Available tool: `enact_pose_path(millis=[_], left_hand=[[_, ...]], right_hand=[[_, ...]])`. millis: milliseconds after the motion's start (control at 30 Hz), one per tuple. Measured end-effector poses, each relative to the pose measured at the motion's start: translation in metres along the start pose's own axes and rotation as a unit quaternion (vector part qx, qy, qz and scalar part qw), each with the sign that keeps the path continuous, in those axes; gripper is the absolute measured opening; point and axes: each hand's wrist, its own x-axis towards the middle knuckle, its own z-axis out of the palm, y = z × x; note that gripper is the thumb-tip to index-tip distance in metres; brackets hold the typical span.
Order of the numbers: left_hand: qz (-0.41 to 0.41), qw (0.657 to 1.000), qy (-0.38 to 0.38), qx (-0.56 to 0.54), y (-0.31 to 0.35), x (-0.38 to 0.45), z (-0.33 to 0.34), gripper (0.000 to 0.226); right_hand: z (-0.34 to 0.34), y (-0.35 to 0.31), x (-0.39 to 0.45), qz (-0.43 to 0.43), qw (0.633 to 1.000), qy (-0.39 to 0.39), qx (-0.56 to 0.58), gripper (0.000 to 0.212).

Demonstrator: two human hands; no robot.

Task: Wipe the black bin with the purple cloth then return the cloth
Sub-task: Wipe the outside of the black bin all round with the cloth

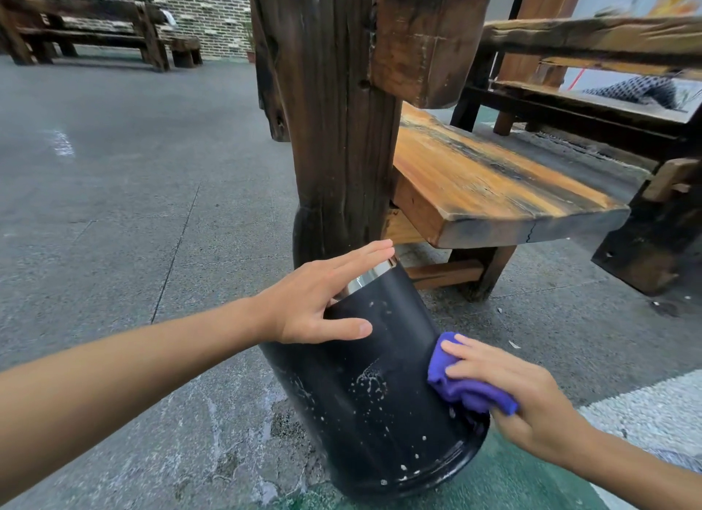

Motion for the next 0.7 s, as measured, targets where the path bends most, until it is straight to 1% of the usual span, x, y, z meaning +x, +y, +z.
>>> enact_pose_path(millis=[33, 67, 100, 167, 233, 300, 333, 400, 467, 533, 600, 700], left_hand=[[0.002, 1.000, 0.002, 0.001, 0.000, -0.001, 0.000, 0.091], [0.003, 1.000, 0.003, 0.001, 0.000, -0.002, 0.000, 0.091], [0.006, 1.000, 0.004, 0.000, 0.000, -0.003, 0.000, 0.090], [0.013, 1.000, 0.008, 0.000, 0.001, -0.007, 0.000, 0.090], [0.019, 1.000, 0.012, 0.004, 0.000, -0.011, 0.000, 0.090], [0.023, 1.000, 0.012, -0.004, -0.001, -0.013, 0.001, 0.090], [0.024, 1.000, 0.010, -0.012, -0.001, -0.013, 0.002, 0.089], [0.012, 0.999, 0.009, -0.046, 0.000, -0.013, 0.004, 0.084], [-0.016, 0.994, 0.011, -0.104, 0.001, -0.013, 0.006, 0.079], [-0.038, 0.991, 0.020, -0.126, 0.000, -0.013, 0.007, 0.077], [-0.049, 0.990, 0.027, -0.131, -0.003, -0.014, 0.006, 0.076], [-0.047, 0.991, 0.035, -0.124, -0.008, -0.014, 0.005, 0.077]], right_hand=[[-0.001, -0.002, 0.007, 0.050, 0.998, 0.029, 0.025, 0.051], [-0.002, -0.004, 0.016, 0.104, 0.992, 0.056, 0.035, 0.061], [-0.004, -0.005, 0.027, 0.149, 0.985, 0.080, 0.038, 0.062], [-0.006, -0.004, 0.053, 0.221, 0.968, 0.115, 0.034, 0.051], [-0.006, 0.000, 0.085, 0.290, 0.947, 0.131, 0.050, 0.043], [-0.001, 0.001, 0.116, 0.347, 0.925, 0.128, 0.084, 0.038], [0.003, 0.001, 0.131, 0.361, 0.919, 0.118, 0.104, 0.037], [0.012, -0.006, 0.151, 0.350, 0.922, 0.083, 0.142, 0.041], [0.020, -0.017, 0.160, 0.313, 0.938, 0.046, 0.143, 0.045], [0.026, -0.025, 0.156, 0.285, 0.947, 0.050, 0.138, 0.045], [0.031, -0.034, 0.144, 0.247, 0.957, 0.070, 0.132, 0.051], [0.040, -0.041, 0.124, 0.185, 0.978, 0.044, 0.085, 0.065]])
